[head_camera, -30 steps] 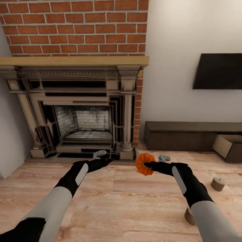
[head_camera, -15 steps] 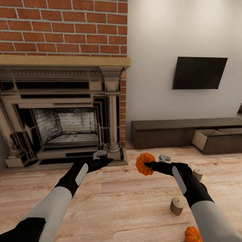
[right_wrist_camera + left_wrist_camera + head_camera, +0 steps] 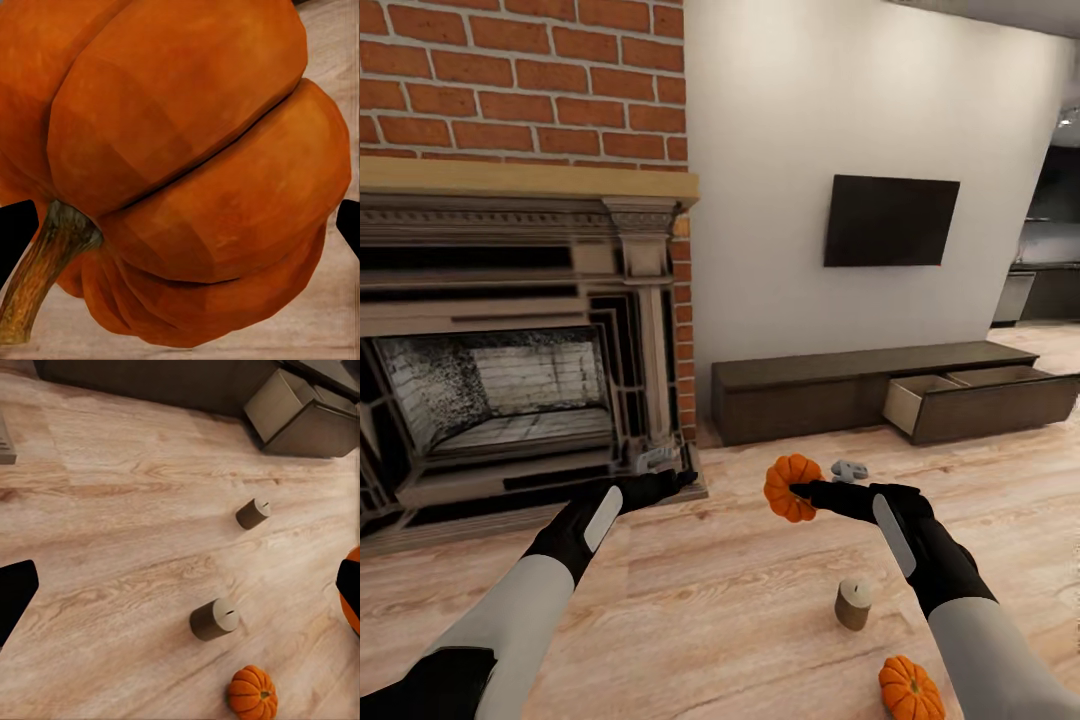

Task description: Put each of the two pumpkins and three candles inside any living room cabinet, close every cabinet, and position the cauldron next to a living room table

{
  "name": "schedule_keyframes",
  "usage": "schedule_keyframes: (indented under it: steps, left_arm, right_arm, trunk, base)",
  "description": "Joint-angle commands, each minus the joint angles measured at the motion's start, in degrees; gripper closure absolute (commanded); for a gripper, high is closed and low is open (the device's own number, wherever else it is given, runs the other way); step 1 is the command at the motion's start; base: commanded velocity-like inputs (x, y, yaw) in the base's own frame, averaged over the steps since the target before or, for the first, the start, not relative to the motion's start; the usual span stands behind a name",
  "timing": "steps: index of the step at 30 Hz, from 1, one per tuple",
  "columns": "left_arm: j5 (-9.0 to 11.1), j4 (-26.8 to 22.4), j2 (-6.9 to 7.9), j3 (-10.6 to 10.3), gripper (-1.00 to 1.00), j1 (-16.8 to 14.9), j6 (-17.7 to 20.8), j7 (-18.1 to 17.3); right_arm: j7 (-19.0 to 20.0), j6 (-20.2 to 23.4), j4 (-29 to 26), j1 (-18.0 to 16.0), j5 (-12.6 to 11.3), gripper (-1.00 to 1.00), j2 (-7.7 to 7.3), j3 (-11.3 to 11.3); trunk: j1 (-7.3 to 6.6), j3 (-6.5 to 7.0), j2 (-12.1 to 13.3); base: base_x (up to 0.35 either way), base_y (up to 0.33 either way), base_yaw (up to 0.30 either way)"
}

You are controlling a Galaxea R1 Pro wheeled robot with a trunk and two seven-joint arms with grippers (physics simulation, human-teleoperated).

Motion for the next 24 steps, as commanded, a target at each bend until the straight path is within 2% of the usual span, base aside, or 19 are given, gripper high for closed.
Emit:
schedule_keyframes:
  steps: [1, 7, 14, 24]
  left_arm:
    - [0.4, -0.1, 0.01, 0.0, -1.0, 0.0, 0.4, 0.0]
    - [0.4, 0.0, -0.03, 0.0, -1.0, 0.0, 0.4, 0.0]
    - [0.3, 0.0, 0.02, -0.1, -1.0, 0.0, 0.4, 0.0]
    - [0.3, 0.0, 0.02, -0.1, -1.0, 0.0, 0.5, -0.1]
  right_arm:
    - [0.1, 0.3, -0.1, 0.0, -0.2, 1.0, 0.01, -0.1]
    - [0.1, 0.3, -0.1, 0.0, -0.1, 1.0, 0.09, -0.1]
    - [0.0, 0.3, -0.1, 0.0, -0.1, 1.0, 0.1, -0.1]
    - [0.0, 0.3, -0.1, 0.0, -0.1, 1.0, 0.02, -0.2]
  trunk:
    - [0.01, -0.05, 0.0]
    - [0.01, -0.02, 0.0]
    - [0.01, -0.01, 0.0]
    - [0.01, -0.01, 0.0]
  base:
    - [0.25, 0.187, -0.227]
    - [0.264, 0.192, -0.087]
    - [0.25, 0.17, -0.246]
    - [0.023, 0.014, -0.294]
